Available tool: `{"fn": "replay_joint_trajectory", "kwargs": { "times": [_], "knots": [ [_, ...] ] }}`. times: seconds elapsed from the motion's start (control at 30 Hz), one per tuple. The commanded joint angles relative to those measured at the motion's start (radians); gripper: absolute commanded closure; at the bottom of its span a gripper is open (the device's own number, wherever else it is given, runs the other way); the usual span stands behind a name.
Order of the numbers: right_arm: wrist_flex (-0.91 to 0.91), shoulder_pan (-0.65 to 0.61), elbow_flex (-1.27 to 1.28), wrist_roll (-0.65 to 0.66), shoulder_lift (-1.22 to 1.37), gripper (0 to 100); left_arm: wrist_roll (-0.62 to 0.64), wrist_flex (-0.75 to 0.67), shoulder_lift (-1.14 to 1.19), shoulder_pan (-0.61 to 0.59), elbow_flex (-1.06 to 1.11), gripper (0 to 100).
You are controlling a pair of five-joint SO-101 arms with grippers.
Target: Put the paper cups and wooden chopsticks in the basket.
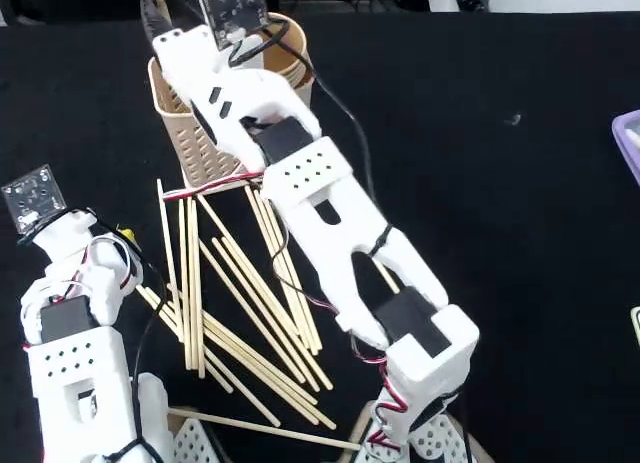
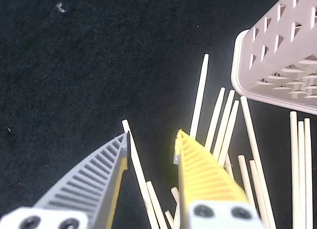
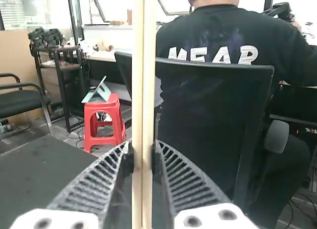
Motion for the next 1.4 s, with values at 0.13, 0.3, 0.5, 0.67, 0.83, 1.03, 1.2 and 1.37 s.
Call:
{"fn": "replay_joint_trajectory", "kwargs": {
  "times": [0.13,0.3,0.5,0.67,0.83,1.03,1.2,1.37],
  "knots": [
    [0.272,0.002,-0.041,-0.011,-0.067,87.4,-0.008,-0.002,-0.015,-0.013,-0.010,84],
    [0.356,0.005,-0.041,-0.012,-0.147,83.2,-0.008,-0.002,-0.015,-0.013,-0.010,84],
    [0.608,0.009,-0.030,-0.008,-0.372,90.9,-0.008,-0.003,-0.015,-0.013,-0.010,84],
    [1.117,0.003,0.008,-0.006,-0.567,91.3,-0.008,-0.003,-0.015,-0.013,-0.010,84],
    [1.229,0.009,0.272,0.002,-0.622,90.7,-0.008,-0.003,-0.015,-0.013,-0.010,84],
    [0.976,0.009,0.768,0.095,-0.621,80.2,-0.008,-0.003,-0.015,-0.013,-0.010,84],
    [0.560,0.005,1.084,0.112,-0.619,80.1,-0.008,-0.003,-0.015,-0.013,-0.012,84],
    [0.379,0.009,1.130,0.115,-0.536,80.1,-0.008,-0.002,-0.015,-0.013,-0.012,84]
  ]
}}
